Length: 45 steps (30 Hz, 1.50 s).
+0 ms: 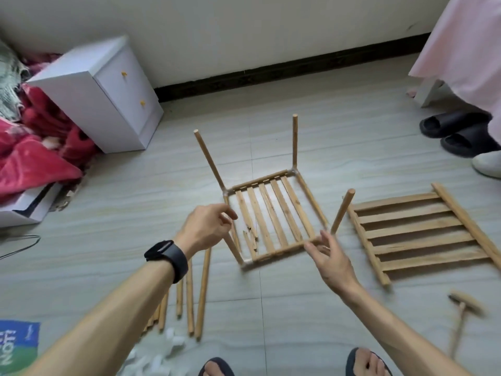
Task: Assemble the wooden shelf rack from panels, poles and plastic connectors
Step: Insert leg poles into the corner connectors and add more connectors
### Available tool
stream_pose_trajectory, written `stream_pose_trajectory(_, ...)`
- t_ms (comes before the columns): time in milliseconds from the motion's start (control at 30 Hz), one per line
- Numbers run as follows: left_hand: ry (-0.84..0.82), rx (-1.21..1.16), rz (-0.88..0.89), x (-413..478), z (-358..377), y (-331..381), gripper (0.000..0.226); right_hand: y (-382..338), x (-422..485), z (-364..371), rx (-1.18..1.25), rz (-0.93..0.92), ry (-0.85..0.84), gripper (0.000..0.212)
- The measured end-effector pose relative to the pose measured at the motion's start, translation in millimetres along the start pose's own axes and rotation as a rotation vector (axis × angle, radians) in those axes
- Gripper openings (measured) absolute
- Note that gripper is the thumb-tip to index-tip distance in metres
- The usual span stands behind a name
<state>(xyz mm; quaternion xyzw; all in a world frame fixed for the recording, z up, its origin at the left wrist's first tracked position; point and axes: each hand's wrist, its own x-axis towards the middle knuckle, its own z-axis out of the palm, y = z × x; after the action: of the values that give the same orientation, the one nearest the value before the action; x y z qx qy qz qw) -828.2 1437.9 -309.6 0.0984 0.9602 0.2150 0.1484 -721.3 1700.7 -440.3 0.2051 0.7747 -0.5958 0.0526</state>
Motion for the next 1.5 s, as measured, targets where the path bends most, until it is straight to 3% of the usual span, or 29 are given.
stream_pose_trajectory(200,-0.471,-0.416,0.059,-44.6,10.0,44.9,0.018,-8.6,-47.7,23.5,-0.296,-0.167,-0.336,0.087)
stream_pose_trajectory(267,-0.379,-0.345,0.099,-41.1,3.7,45.9,0.019,-14.2,-59.3,40.5,-0.400,-0.301,-0.318,0.073)
stream_pose_trajectory(367,0.008,0.071,0.088,-23.0,-12.1,26.0,0.026,-24.9,-70.1,59.7,-0.207,-0.310,-0.185,0.027)
stream_pose_trajectory(433,0.137,0.358,0.019,-10.9,-23.9,3.4,0.038,-28.8,-69.0,61.8,0.012,-0.241,-0.073,0.036)
stream_pose_trajectory(500,0.137,0.545,-0.067,0.3,-32.1,-22.0,0.049,-27.5,-61.2,53.8,0.149,-0.239,0.066,0.050)
stream_pose_trajectory(600,0.079,0.566,-0.163,12.9,-30.5,-54.8,0.056,-19.4,-39.5,32.3,0.206,-0.273,0.159,0.054)
stream_pose_trajectory(767,0.092,0.360,-0.177,16.6,-11.0,-69.5,0.030,-20.5,2.2,1.2,0.248,-0.264,-0.110,0.047)
stream_pose_trajectory(833,0.119,0.374,-0.149,16.1,-6.8,-68.1,0.023,-22.4,10.5,-3.3,0.240,-0.215,0.083,0.045)
stream_pose_trajectory(933,0.061,0.390,-0.118,13.0,-0.2,-64.1,0.017,-28.6,16.7,0.3,0.314,-0.034,0.552,0.042)
stream_pose_trajectory(1000,0.077,0.389,-0.102,9.7,6.5,-61.4,0.013,-35.8,18.7,6.7,0.434,-0.034,0.642,0.045)
stream_pose_trajectory(1067,0.099,0.381,-0.096,6.5,12.2,-59.5,0.012,-33.1,21.7,6.5,0.319,-0.144,0.552,0.054)
stream_pose_trajectory(1167,0.102,0.394,-0.111,1.1,14.5,-59.0,0.012,-32.8,34.3,-20.5,0.206,-0.206,0.143,0.044)
stream_pose_trajectory(1233,0.104,0.400,-0.117,-0.2,12.9,-58.8,0.012,-40.7,48.0,-46.0,0.220,-0.173,-0.015,0.043)
stream_pose_trajectory(1500,0.013,0.562,0.008,3.4,29.0,-26.6,0.016,-53.4,48.7,-38.9,0.119,-0.313,0.163,0.044)
